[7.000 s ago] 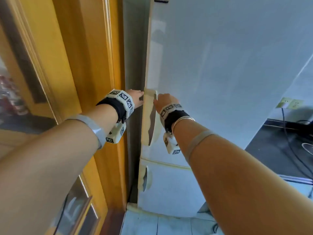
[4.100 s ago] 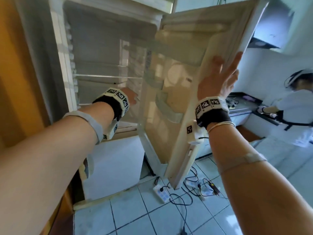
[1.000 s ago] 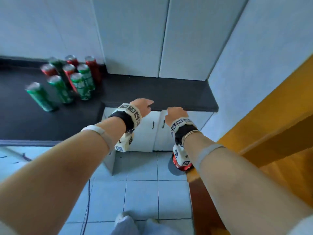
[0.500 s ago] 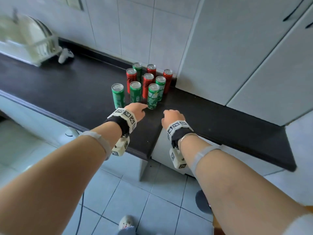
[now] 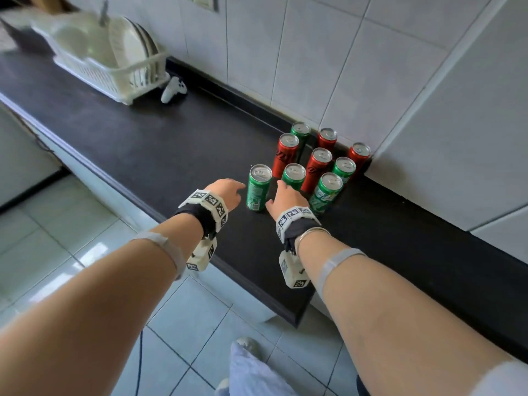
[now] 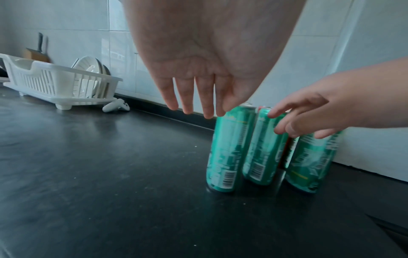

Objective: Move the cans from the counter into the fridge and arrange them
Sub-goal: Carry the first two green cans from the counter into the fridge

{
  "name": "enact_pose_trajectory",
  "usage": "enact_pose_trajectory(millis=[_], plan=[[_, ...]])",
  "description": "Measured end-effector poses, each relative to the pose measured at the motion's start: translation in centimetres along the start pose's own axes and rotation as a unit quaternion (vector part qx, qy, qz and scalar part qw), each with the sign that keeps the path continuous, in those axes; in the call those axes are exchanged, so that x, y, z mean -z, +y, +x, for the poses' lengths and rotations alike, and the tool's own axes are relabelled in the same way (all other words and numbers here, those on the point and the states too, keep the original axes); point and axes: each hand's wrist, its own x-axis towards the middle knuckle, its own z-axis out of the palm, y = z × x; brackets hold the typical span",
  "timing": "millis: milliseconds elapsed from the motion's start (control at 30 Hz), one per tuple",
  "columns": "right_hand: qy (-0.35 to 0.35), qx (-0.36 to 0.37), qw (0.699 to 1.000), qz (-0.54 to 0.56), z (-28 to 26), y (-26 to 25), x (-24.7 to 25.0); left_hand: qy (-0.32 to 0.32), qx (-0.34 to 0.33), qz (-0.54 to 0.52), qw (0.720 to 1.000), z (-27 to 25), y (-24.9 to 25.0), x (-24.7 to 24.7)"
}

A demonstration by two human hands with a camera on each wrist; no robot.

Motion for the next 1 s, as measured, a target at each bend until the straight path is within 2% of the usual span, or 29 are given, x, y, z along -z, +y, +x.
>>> enact_pose_trajectory(millis=[233,367,467,600,700,867,1000], plan=[[-0.031,-0.074,0.993,0.089,4.6,-2.2,-1.9,-0.017,0.028,-0.011,0.999,4.0,-3.1,-0.1],[-0.012,-0.103,0.983,0.151,5.8,-2.6,-2.5,-0.030,0.028,-0.016,0.999,6.0,-4.3,-0.2],[0.018,-0.105,0.973,0.204,6.6,-3.4,-3.0,-0.035,0.011,-0.012,0.999,7.6,-5.2,0.0],[0.069,-0.123,0.968,0.208,6.4,-5.1,-2.9,-0.046,-0.029,-0.002,0.999,8.9,-5.9,0.9],[0.133,-0.139,0.953,0.234,5.9,-6.4,-1.5,-0.052,-0.074,0.009,0.996,9.6,-6.1,2.4],[0.245,-0.125,0.934,0.229,4.5,-7.9,1.9,-0.043,-0.133,0.022,0.990,9.7,-5.5,5.3],[0.286,-0.157,0.918,0.227,2.5,-7.5,3.7,-0.047,-0.178,0.023,0.983,9.4,-4.0,5.8]])
